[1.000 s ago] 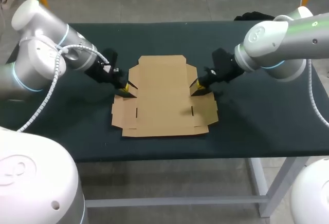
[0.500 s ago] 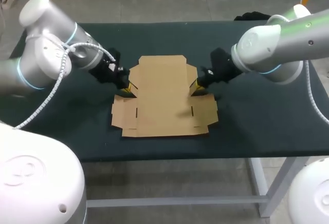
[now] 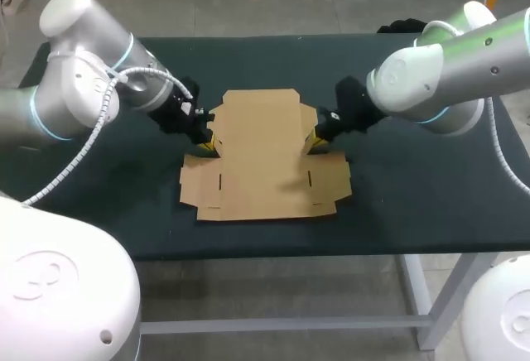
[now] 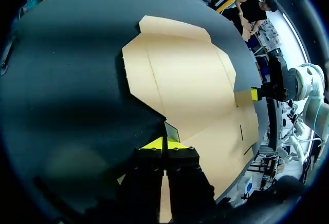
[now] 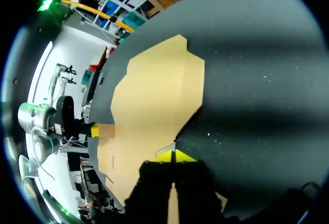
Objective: Assemble the packaging by folding the flat box into shape, placing the metal phone stand inside, and closing the box properly
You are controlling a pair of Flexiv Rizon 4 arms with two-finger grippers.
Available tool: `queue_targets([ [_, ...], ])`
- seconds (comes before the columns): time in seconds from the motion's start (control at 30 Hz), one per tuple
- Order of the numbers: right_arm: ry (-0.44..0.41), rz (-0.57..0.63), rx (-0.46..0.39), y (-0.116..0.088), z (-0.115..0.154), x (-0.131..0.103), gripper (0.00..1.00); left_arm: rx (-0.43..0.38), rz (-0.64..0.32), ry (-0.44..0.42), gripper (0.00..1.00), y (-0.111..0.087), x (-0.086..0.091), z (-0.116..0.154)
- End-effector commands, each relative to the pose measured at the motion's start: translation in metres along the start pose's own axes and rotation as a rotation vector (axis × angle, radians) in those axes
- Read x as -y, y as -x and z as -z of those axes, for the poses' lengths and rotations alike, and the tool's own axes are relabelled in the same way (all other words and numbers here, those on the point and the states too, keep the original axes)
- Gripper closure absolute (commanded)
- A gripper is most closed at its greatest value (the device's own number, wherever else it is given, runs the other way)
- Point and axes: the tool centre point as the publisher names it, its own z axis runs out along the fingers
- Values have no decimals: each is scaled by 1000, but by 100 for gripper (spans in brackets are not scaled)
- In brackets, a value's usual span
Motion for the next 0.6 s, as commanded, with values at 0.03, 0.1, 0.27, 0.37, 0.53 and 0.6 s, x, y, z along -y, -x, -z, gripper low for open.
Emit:
queue_targets([
  [0.03,3,-6,35,-5,-3,-3,100,11,3,10,100,-3,5,-4],
  [0.1,6,-9,48,-6,-3,-3,100,27,10,9,100,-5,5,-4],
  [0.27,12,-20,88,-9,-5,-4,100,53,16,10,100,-10,8,-7],
  [0.37,18,-25,116,-12,-5,-5,100,68,16,6,100,-13,9,-7],
  [0.53,35,-37,161,-17,-6,-1,100,87,11,6,100,-19,7,-9],
  [0.6,35,-41,172,-18,-7,-1,100,91,10,6,100,-20,7,-10],
])
